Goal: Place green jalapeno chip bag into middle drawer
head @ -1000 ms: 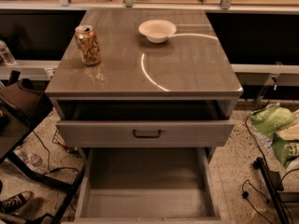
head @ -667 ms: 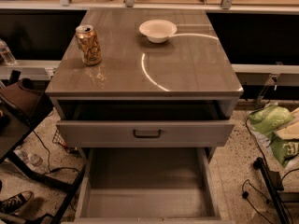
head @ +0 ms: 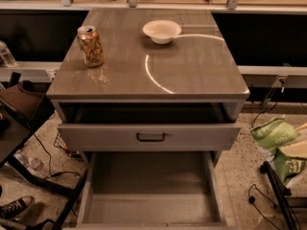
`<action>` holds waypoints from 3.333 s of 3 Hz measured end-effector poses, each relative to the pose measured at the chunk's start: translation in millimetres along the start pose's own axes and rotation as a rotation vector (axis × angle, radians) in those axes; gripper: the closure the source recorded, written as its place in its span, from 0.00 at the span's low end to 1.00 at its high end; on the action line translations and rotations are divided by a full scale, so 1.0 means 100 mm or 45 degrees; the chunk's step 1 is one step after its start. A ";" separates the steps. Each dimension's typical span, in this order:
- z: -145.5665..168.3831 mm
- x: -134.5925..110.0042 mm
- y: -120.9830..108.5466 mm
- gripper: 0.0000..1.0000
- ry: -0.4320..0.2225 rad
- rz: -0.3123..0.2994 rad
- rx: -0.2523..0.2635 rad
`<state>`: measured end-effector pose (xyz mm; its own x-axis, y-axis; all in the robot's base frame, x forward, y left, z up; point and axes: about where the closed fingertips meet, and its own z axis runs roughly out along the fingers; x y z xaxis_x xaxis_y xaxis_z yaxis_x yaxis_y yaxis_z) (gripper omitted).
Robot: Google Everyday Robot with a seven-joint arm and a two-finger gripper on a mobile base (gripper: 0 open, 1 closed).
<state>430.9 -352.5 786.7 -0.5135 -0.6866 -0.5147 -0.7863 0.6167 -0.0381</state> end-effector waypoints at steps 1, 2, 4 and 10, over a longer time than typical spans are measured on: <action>0.41 0.17 0.45 1.00 -0.015 -0.033 -0.020; 0.98 0.34 0.90 1.00 -0.005 -0.030 -0.093; 1.87 0.32 1.58 1.00 -0.012 -0.052 -0.195; 3.48 -0.76 1.97 1.00 -0.155 -0.040 -0.322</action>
Offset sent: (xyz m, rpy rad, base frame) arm -0.0929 0.1191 -0.1888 0.0669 0.1141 0.0895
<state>434.3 -45.0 519.9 -0.4544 -0.6431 -0.6164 -0.8698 0.4696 0.1513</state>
